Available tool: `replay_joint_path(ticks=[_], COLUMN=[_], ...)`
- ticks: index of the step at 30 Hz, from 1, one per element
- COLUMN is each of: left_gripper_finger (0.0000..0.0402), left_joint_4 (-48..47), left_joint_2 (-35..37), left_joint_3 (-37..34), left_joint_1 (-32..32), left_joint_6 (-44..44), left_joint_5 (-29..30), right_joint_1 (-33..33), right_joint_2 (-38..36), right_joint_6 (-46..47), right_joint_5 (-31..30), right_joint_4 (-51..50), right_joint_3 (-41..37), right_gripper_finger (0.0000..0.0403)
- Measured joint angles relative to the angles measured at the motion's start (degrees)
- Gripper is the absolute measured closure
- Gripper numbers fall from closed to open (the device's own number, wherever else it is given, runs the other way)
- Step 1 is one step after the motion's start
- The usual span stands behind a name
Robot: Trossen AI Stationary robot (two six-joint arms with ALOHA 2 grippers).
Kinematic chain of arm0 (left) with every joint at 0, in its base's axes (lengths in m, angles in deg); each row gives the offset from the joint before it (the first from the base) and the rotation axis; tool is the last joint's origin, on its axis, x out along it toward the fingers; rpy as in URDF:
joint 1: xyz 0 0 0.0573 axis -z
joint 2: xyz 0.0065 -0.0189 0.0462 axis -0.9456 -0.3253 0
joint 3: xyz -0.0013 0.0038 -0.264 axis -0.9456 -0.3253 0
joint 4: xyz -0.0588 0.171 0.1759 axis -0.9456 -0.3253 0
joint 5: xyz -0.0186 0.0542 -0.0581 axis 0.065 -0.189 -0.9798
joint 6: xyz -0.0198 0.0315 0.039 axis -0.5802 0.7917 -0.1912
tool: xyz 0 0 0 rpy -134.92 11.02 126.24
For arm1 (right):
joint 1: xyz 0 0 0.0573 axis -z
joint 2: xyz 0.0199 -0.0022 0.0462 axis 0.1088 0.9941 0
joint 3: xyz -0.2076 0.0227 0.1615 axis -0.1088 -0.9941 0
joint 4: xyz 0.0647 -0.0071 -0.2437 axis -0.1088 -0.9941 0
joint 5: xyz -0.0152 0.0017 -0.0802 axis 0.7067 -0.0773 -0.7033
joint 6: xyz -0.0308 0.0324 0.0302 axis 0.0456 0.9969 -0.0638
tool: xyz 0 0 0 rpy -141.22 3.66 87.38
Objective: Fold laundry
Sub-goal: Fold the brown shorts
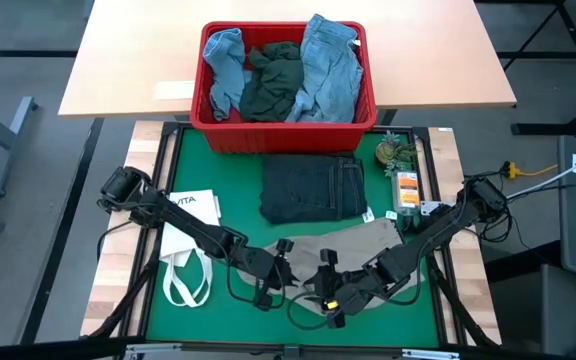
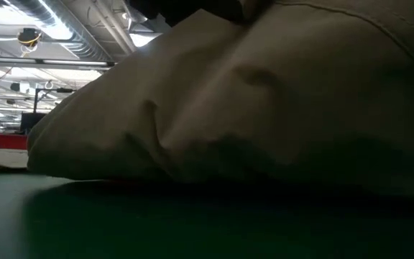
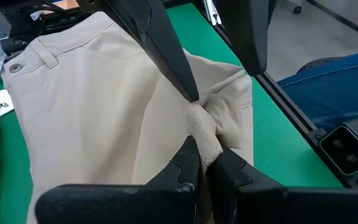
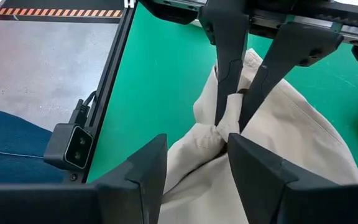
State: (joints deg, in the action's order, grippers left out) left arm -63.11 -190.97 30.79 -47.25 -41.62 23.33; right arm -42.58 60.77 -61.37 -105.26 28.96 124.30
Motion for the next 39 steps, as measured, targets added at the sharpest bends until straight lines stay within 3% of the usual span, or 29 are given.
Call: replay_joint_path(ticks=[16, 29, 39], left_gripper_finger=[0.0392, 0.0391, 0.0391], left_joint_4=[0.2, 0.7, 0.7], left_joint_2=[0.0, 0.0, 0.0], left_joint_3=[0.0, 0.0, 0.0], left_joint_1=[0.0, 0.0, 0.0], left_joint_6=[-0.1, 0.0, 0.0], left_joint_5=[-0.2, -0.1, -0.1], right_joint_1=[0.0, 0.0, 0.0], right_joint_2=[-2.2, -0.2, -0.1], right_joint_6=[1.1, 4.4, 4.5], right_joint_5=[-2.3, 2.0, 2.0], right_joint_4=[-7.2, -6.3, -2.5], right_joint_3=[0.0, 0.0, 0.0], right_gripper_finger=[0.0233, 0.0233, 0.0233])
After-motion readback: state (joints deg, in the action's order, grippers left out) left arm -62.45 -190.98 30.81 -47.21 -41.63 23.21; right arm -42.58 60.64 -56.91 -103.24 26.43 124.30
